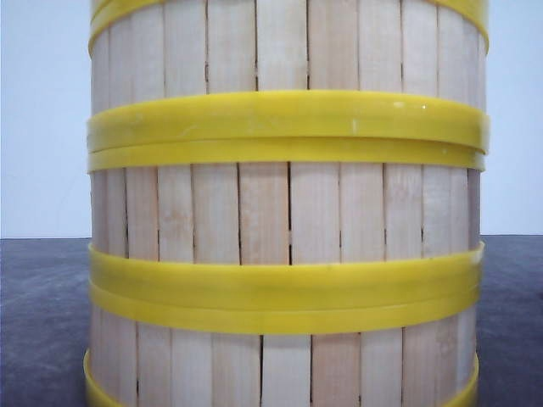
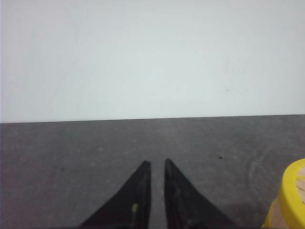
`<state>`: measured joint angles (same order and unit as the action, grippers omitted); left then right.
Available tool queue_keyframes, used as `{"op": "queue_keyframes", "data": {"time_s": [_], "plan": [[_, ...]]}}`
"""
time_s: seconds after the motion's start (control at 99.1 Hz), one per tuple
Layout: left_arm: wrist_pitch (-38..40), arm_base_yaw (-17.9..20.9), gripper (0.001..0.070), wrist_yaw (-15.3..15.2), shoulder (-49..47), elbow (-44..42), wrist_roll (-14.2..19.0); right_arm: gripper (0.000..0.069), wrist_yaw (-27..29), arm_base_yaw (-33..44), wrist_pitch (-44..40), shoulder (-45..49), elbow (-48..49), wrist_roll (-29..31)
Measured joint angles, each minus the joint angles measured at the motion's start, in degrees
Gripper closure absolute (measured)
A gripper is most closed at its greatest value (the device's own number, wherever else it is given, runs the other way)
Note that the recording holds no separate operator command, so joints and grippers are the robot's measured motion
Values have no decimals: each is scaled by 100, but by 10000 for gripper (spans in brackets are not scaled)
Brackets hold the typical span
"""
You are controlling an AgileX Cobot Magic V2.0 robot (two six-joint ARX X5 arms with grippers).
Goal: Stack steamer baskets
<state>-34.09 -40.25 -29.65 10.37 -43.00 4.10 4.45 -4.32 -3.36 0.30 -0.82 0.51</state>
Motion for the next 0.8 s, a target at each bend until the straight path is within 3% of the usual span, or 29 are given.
{"op": "queue_keyframes", "data": {"time_s": [0.081,0.797], "plan": [[0,0,684,0,0,0,0,674,190,4,-57,0,0,0],[0,0,684,-2,0,0,0,674,160,9,63,0,0,0]]}}
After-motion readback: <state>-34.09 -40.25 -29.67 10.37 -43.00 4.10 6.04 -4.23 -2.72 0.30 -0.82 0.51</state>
